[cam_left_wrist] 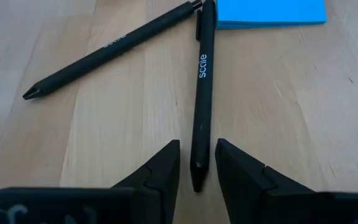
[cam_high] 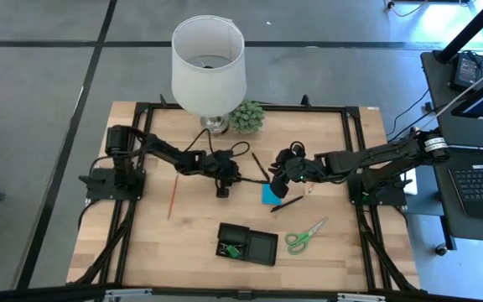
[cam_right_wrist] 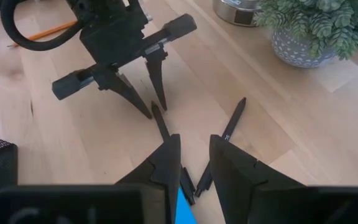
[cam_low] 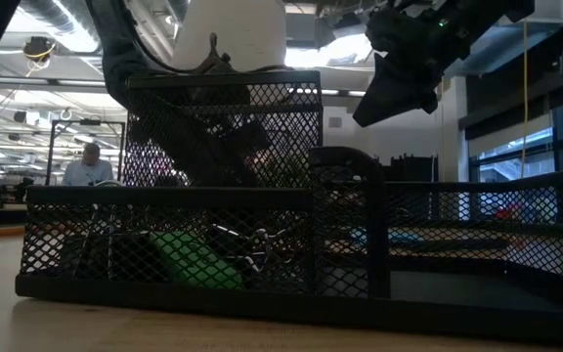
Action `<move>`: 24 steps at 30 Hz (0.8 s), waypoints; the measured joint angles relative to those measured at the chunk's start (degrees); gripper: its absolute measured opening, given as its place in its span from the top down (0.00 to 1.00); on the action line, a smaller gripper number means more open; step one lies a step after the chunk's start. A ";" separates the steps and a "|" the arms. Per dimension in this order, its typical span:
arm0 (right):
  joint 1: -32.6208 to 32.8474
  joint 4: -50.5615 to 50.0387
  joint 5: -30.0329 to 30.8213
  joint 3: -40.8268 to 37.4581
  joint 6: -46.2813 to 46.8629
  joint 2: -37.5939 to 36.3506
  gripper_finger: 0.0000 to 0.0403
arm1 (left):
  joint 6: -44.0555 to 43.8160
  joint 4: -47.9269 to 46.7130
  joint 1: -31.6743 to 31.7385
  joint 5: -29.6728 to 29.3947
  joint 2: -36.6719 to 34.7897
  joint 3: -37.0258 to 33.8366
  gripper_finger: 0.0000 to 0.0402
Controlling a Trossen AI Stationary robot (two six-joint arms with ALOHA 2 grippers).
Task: Pick and place office supplies into organizer
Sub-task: Put the center black pen into the desk organizer
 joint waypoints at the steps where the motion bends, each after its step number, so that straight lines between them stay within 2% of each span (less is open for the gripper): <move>1: 0.00 0.00 -0.01 0.00 -0.04 0.00 0.78 | -0.04 -0.23 -0.02 0.00 0.01 0.00 0.77; 11: 0.00 -0.07 -0.07 0.00 -0.15 0.00 0.78 | -0.32 -1.28 -0.09 0.34 0.10 -0.15 0.95; 17: 0.00 -3.41 -3.11 -0.04 1.48 0.00 0.78 | -2.49 -2.09 -0.07 0.23 0.08 -0.17 0.95; 24: 0.04 -5.63 -3.14 -0.11 1.20 2.68 0.78 | -5.05 -1.34 0.04 1.79 0.14 -0.41 0.95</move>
